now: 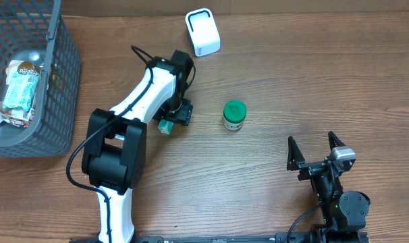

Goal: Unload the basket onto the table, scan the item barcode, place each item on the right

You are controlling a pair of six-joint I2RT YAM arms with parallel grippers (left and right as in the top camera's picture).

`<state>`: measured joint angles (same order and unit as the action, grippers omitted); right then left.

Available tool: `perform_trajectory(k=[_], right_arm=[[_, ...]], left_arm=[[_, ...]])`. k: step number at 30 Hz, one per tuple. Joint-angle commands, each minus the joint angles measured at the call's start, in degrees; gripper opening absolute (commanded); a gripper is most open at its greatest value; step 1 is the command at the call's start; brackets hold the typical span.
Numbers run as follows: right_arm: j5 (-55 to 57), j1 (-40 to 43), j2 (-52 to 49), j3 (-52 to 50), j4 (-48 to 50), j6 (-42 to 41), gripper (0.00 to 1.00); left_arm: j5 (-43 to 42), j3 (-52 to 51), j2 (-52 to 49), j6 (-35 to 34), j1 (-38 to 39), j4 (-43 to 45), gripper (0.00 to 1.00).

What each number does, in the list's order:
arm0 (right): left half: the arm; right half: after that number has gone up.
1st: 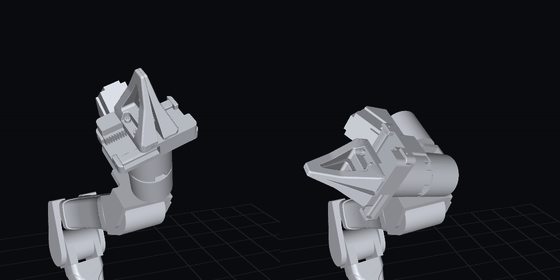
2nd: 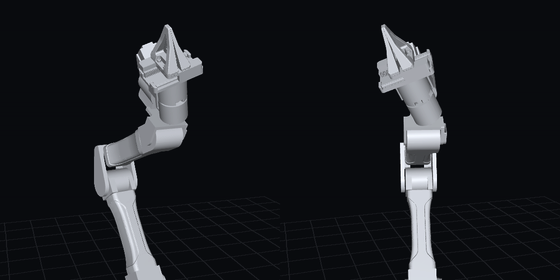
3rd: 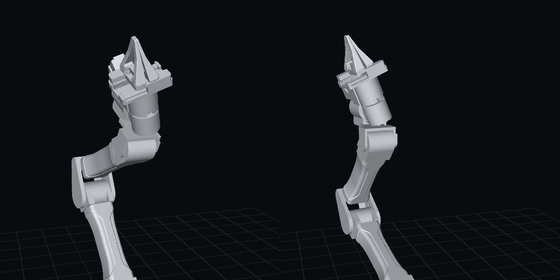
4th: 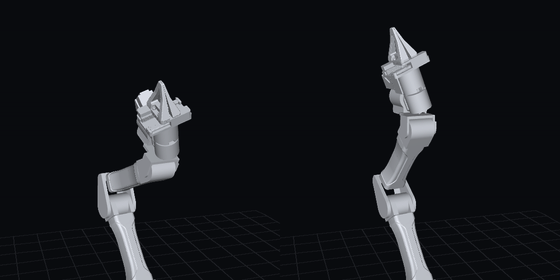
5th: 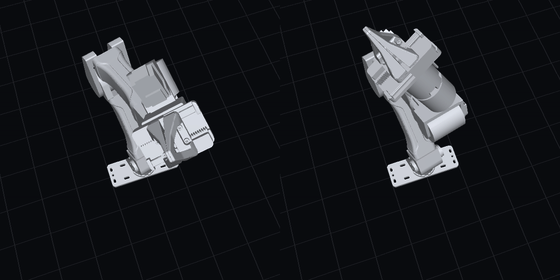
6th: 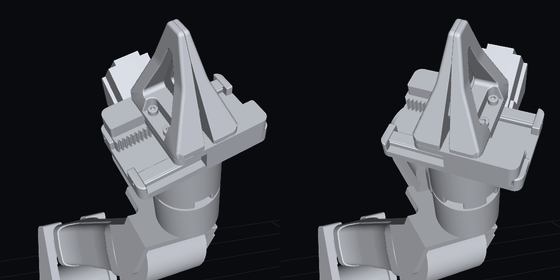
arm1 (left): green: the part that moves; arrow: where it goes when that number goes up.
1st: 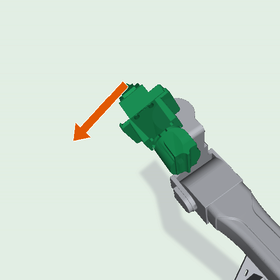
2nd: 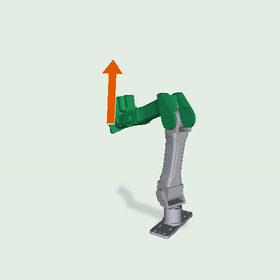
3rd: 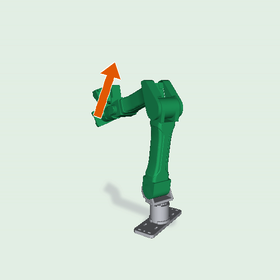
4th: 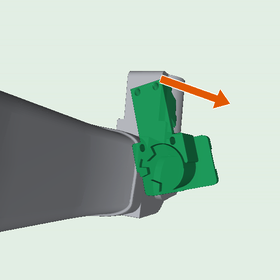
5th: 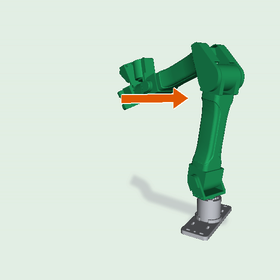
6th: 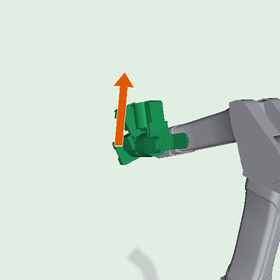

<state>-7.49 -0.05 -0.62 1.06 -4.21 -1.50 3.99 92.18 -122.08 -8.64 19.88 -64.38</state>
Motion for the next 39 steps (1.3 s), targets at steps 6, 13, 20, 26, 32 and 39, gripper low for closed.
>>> perform_trajectory(k=[6, 13, 20, 26, 32, 39], right_arm=[[-0.13, -0.26, 0.35, -0.61, 0.20, 0.07, 1.00], [-0.13, -0.26, 0.33, -0.61, 0.20, 0.07, 1.00], [-0.13, -0.26, 0.35, -0.61, 0.20, 0.07, 1.00], [-0.11, -0.26, 0.35, -0.61, 0.20, 0.07, 1.00], [-0.13, -0.26, 0.33, -0.61, 0.20, 0.07, 1.00], [-0.11, -0.26, 0.35, -0.61, 0.20, 0.07, 1.00]], left_arm=[[-2.21, -5.03, 1.44, 0.61, 0.46, 4.26, 0.45], [-2.56, -4.72, 1.46, -3.06, 3.04, 5.99, 0.34], [-2.54, -3.21, 1.46, -10.08, 8.39, 7.96, 0.31], [-2.56, -3.19, 1.44, -16.28, 11.61, 10.19, 0.33], [-3.37, -3.17, 1.46, -19.71, 12.37, 11.61, 0.34], [-6.84, -3.15, 1.46, -19.58, 12.28, 13.40, 0.40]])
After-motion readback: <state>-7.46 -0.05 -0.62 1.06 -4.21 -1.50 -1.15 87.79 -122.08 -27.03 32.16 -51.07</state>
